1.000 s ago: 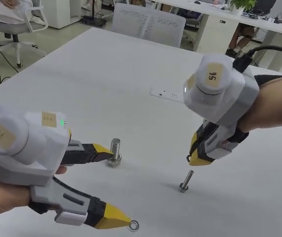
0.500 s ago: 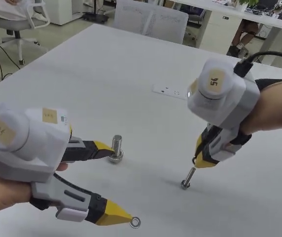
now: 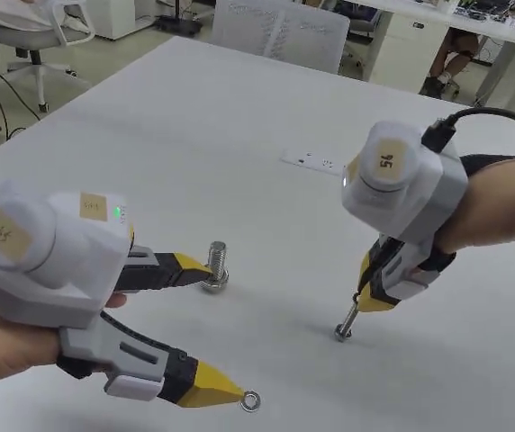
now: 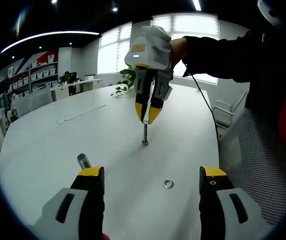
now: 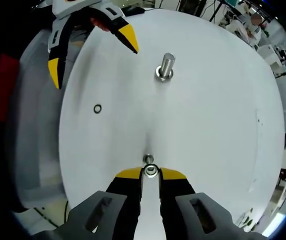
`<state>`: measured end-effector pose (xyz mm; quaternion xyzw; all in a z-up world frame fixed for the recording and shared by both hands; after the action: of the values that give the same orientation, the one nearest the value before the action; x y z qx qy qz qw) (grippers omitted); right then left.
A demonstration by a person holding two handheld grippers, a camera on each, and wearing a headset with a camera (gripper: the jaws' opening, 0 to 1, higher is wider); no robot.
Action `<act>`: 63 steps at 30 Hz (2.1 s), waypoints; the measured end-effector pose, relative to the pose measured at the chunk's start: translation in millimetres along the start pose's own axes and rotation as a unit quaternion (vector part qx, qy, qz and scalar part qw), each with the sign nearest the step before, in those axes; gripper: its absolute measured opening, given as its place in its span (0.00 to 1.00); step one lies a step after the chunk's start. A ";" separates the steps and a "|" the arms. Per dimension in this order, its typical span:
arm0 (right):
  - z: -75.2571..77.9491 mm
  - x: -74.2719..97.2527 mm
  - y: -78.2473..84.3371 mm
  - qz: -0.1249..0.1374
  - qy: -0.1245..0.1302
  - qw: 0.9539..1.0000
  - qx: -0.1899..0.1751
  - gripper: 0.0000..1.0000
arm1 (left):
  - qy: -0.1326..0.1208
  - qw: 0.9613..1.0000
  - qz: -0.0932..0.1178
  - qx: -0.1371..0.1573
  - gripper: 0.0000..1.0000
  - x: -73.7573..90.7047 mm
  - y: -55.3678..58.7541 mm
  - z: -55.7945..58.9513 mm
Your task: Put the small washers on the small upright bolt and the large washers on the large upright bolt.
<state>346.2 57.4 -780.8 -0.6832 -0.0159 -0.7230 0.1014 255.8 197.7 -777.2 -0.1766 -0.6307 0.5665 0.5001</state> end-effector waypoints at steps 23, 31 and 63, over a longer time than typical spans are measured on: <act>2.0 -12.9 3.0 -0.001 -0.008 1.000 -0.006 0.13 | 0.000 1.000 -0.003 0.002 0.77 -1.3 1.1 -1.5; 2.9 -23.7 4.4 -0.002 -0.011 1.000 -0.006 0.14 | -0.001 1.000 -0.004 0.003 0.77 -1.5 1.5 -1.8; 2.5 -54.5 6.9 0.003 -0.023 1.000 -0.014 0.14 | -0.003 1.000 -0.007 0.007 0.77 -0.5 3.1 -3.6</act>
<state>352.3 57.8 -835.4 -0.7012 -0.0055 -0.7068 0.0936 258.0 200.2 -780.8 -0.1670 -0.6295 0.5677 0.5035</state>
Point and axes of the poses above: the centre of the closed fingertips' face, and the gripper's own axes: x roughly backward along the fingers, z roughly to its right, y roughly out of its underside, the point moved 3 cm from there along x, roughly backward along the fingers, and after that the axes turned 4 degrees about x, right-handed, at the moved point
